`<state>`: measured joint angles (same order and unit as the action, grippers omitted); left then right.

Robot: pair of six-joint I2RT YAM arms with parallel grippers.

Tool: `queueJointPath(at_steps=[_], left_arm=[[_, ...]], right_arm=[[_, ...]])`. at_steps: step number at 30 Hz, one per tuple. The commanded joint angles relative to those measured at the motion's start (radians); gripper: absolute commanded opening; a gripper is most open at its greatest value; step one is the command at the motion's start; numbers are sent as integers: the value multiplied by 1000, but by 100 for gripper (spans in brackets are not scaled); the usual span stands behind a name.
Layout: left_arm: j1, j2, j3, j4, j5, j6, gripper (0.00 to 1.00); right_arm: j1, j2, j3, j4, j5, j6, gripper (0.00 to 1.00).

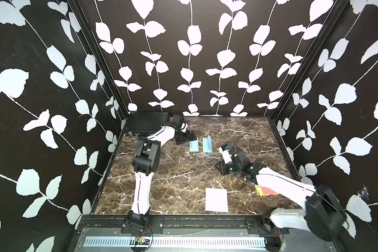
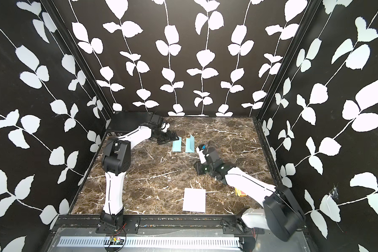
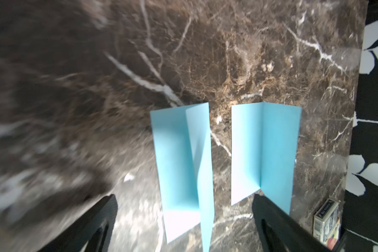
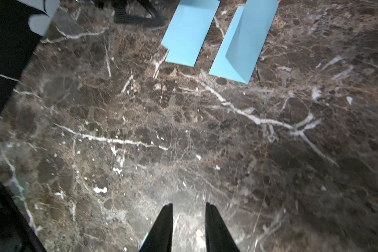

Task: Fold the square paper along the opposite sides
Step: Place the paper at the center of the board, then pick up the paper from the center of the board.

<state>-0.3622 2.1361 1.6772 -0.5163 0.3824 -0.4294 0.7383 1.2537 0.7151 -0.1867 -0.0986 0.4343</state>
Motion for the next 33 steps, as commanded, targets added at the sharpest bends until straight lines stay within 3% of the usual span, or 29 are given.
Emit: queueJointPath(at_steps=[1,6,11,15,23,33], left_arm=[[-32,-201,-93,1,-90,-12,99],[-91,-335,-231,12,-156,-28,99],[-98,-409,-356,56,-151,-46,99],[-98,-431,-416,84,-140,-57,99],[-98,-491,-475,81,-118,-73,99],[-89,-530,-509,45,-114,-69,99]], right_arm=[[100,-5,-45,-157,233,81,31],[281,74,-59,-166,354,181,39],[466,196,-79,-173,488,289,42],[574,189,-86,-204,599,363,44],[576,369,-110,-42,561,317,44],[411,477,-79,155,482,116,44]])
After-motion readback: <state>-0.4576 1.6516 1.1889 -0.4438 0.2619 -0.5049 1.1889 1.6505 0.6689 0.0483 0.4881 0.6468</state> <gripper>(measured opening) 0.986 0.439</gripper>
